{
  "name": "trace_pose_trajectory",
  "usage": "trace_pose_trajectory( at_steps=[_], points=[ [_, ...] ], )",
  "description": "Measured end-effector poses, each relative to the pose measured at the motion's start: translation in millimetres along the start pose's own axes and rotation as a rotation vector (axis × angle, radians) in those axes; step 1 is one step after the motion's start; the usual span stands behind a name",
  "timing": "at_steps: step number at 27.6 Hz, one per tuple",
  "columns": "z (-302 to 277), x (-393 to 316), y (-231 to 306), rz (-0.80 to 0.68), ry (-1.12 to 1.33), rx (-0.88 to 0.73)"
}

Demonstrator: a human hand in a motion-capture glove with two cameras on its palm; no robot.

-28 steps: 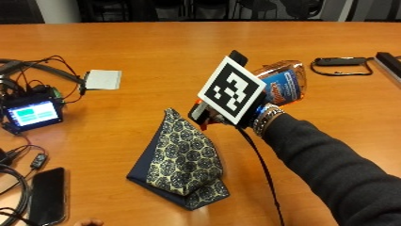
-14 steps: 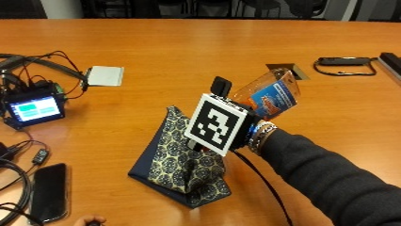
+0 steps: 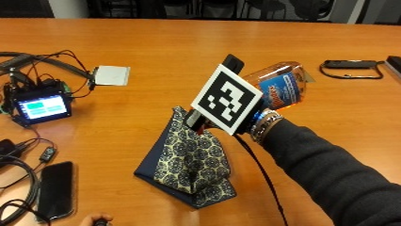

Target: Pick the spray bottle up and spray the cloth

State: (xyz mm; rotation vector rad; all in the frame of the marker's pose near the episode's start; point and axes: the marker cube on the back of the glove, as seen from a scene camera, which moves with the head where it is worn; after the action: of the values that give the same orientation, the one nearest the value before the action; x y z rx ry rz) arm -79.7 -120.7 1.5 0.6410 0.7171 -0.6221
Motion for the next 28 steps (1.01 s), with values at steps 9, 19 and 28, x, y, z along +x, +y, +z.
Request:
trace_pose_trajectory(
  at_steps=[9, 19, 28],
  points=[
    [-57.8, 42.3, -28.2, 0.180, -0.131, 0.170],
    [-96.9, 55.2, -66.1, 0.372, -0.474, 0.321],
    [-83.7, 57.6, -101.0, 0.691, -0.997, 0.433]
  ],
)
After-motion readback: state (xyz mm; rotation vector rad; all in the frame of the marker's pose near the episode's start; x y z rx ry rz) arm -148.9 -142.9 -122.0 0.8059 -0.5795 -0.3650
